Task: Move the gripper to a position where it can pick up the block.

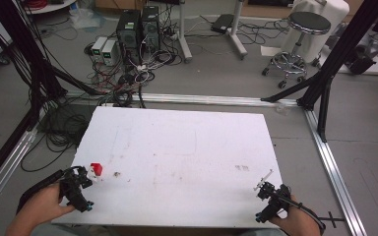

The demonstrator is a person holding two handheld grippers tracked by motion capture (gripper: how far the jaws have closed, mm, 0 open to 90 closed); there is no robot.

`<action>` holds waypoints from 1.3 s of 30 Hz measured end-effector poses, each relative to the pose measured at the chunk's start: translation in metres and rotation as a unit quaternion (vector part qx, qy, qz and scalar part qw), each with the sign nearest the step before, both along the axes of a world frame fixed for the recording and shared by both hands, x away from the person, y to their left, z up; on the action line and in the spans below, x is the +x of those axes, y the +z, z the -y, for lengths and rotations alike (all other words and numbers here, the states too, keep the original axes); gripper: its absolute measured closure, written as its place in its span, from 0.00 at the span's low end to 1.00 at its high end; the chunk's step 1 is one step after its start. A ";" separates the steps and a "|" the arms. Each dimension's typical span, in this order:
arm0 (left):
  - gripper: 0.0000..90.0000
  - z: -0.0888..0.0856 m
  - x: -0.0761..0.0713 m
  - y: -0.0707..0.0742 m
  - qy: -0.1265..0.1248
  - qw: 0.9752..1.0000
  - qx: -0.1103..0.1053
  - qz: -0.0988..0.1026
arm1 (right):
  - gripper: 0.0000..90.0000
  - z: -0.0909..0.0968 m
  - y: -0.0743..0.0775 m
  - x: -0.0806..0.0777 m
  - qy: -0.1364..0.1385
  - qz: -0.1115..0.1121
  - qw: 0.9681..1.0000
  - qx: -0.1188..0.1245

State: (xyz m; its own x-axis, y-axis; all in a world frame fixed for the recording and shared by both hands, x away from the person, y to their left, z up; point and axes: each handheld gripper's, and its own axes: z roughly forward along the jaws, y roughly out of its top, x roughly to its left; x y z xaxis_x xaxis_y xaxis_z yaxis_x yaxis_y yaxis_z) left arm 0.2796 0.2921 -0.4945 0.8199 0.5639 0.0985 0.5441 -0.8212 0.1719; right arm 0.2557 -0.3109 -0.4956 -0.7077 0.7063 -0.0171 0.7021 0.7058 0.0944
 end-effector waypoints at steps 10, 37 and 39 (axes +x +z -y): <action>0.10 -0.002 0.000 0.004 -0.015 1.000 -0.010 0.006 | 0.06 0.004 -0.002 0.000 -0.007 -0.005 1.000 0.006; 0.10 -0.028 0.043 0.038 -0.148 0.989 0.027 0.004 | 0.06 -0.002 -0.010 -0.001 0.004 -0.016 1.000 0.003; 0.10 -0.027 0.044 0.037 -0.151 0.988 0.030 0.004 | 0.06 0.000 -0.011 -0.002 0.005 -0.016 1.000 0.003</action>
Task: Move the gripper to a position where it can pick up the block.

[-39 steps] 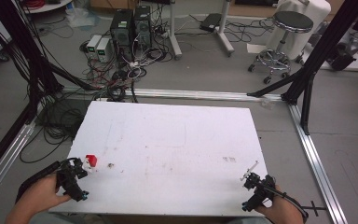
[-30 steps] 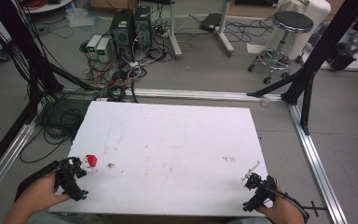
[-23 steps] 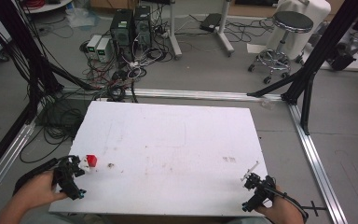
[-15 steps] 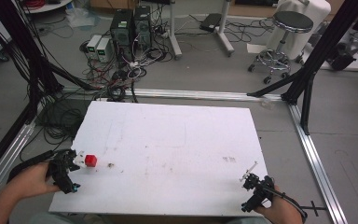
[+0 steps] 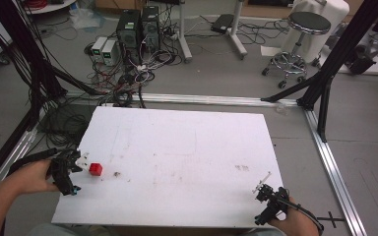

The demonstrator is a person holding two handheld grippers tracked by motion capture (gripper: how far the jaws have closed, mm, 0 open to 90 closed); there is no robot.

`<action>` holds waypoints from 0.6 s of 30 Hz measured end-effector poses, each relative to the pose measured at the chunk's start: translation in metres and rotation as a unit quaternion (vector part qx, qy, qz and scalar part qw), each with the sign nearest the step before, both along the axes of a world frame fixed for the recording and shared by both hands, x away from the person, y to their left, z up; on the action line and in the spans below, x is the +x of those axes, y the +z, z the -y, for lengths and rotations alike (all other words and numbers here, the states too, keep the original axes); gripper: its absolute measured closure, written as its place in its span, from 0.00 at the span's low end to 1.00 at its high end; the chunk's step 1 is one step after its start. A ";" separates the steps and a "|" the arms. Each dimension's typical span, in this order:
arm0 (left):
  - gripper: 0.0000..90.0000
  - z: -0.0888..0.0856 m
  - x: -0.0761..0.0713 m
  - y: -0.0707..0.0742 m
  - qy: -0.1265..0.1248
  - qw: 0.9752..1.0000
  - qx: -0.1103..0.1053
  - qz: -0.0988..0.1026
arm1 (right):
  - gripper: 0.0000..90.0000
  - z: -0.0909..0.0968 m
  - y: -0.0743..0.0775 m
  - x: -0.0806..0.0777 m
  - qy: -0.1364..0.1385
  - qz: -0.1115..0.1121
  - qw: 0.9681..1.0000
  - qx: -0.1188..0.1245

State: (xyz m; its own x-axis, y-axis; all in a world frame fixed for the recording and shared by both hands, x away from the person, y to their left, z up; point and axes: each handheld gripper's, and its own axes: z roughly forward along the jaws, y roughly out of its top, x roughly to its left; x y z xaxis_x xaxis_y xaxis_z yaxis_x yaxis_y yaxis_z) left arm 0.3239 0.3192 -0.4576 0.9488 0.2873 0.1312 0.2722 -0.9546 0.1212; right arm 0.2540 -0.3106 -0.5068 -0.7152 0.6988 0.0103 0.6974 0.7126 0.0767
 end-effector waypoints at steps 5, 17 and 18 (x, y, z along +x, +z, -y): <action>0.10 0.006 0.006 -0.004 -0.012 1.000 0.010 -0.017 | 0.06 0.003 -0.002 -0.002 -0.004 -0.003 1.000 0.001; 0.10 0.020 0.019 -0.002 -0.085 0.996 0.026 -0.006 | 0.06 -0.003 -0.006 0.003 0.004 -0.007 1.000 -0.004; 0.10 0.023 0.021 -0.004 -0.105 0.994 0.030 -0.005 | 0.06 -0.005 -0.005 0.004 0.006 -0.007 1.000 -0.005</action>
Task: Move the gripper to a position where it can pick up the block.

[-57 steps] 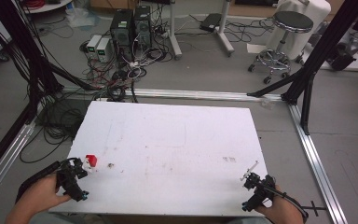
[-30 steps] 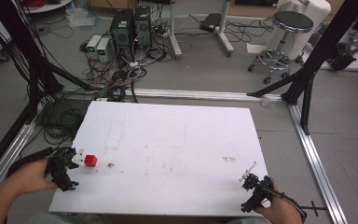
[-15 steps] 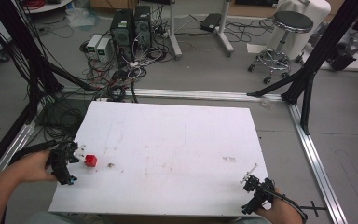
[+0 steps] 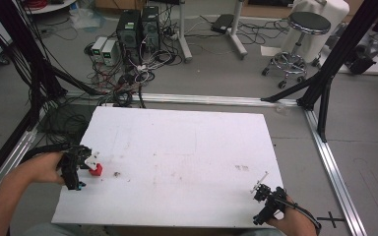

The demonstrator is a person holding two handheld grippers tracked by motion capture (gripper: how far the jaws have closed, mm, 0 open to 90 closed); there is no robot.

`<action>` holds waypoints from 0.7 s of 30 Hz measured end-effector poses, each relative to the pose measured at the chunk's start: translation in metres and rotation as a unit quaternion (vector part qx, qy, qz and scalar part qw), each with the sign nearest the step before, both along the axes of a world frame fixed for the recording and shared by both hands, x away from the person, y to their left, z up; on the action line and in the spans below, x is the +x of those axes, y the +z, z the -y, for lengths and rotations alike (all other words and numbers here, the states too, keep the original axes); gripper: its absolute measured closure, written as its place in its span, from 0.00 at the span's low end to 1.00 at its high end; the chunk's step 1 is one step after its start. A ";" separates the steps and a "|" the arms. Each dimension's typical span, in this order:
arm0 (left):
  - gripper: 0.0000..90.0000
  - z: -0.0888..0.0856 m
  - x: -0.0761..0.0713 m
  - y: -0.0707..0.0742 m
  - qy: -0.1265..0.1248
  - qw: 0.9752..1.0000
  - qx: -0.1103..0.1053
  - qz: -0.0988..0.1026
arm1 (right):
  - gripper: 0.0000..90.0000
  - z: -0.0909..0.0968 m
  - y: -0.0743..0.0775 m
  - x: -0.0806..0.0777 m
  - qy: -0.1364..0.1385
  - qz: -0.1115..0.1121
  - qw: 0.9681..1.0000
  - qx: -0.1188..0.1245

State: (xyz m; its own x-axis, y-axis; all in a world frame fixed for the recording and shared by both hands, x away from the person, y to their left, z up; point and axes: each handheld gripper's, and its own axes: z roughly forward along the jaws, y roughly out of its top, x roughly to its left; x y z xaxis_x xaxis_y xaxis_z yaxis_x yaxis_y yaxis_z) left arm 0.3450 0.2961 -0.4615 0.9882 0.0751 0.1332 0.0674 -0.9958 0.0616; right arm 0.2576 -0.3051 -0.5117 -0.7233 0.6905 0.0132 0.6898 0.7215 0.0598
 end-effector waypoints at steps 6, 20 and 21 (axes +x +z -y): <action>0.10 0.008 0.010 -0.005 -0.009 1.000 0.013 -0.004 | 0.06 -0.004 0.000 -0.001 0.007 0.000 1.000 -0.003; 0.10 0.010 0.031 -0.013 -0.026 0.999 0.016 -0.025 | 0.06 -0.007 -0.002 -0.001 0.010 -0.007 1.000 -0.006; 0.10 0.010 0.032 -0.015 -0.026 0.999 0.016 -0.030 | 0.06 -0.006 -0.002 -0.001 0.009 -0.006 1.000 -0.005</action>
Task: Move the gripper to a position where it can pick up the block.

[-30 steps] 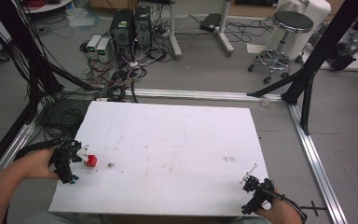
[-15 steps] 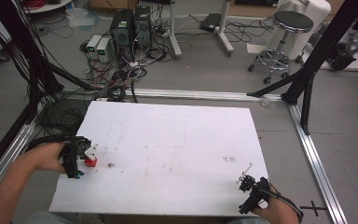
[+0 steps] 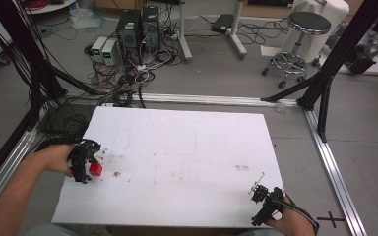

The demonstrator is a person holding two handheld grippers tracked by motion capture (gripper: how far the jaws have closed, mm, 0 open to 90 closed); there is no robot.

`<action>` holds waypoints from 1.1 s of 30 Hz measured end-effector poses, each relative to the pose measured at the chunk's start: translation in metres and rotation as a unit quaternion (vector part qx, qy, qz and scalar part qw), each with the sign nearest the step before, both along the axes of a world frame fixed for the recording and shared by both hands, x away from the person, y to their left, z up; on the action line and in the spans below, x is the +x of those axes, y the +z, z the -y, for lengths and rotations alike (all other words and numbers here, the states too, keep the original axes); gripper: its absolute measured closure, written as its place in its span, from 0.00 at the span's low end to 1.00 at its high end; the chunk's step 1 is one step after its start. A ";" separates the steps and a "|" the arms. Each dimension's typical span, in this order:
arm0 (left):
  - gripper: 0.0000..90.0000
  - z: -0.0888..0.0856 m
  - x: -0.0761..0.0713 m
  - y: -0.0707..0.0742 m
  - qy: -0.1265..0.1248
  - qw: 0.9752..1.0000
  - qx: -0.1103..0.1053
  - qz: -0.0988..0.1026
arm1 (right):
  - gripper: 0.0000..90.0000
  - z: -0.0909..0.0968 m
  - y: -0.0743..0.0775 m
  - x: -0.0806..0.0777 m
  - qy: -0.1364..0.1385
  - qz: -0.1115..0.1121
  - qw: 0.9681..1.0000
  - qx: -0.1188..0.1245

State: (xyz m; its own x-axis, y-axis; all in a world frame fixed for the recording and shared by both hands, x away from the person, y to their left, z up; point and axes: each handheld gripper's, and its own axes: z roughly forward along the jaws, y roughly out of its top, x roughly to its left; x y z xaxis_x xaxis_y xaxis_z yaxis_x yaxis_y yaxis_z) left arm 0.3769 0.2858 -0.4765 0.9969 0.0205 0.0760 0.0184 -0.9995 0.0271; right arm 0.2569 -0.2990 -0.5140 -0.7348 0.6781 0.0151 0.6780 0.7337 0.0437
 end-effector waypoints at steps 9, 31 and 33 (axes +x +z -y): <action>0.10 0.001 0.006 -0.018 -0.028 0.999 0.030 -0.006 | 0.06 0.000 -0.001 0.000 0.002 0.000 1.000 -0.001; 0.11 0.001 0.014 -0.033 -0.013 0.999 0.030 -0.017 | 0.06 -0.002 -0.003 -0.001 0.006 -0.006 1.000 -0.011; 0.11 0.001 0.014 -0.033 -0.012 0.999 0.029 -0.019 | 0.06 -0.002 -0.003 -0.001 0.005 -0.006 1.000 -0.011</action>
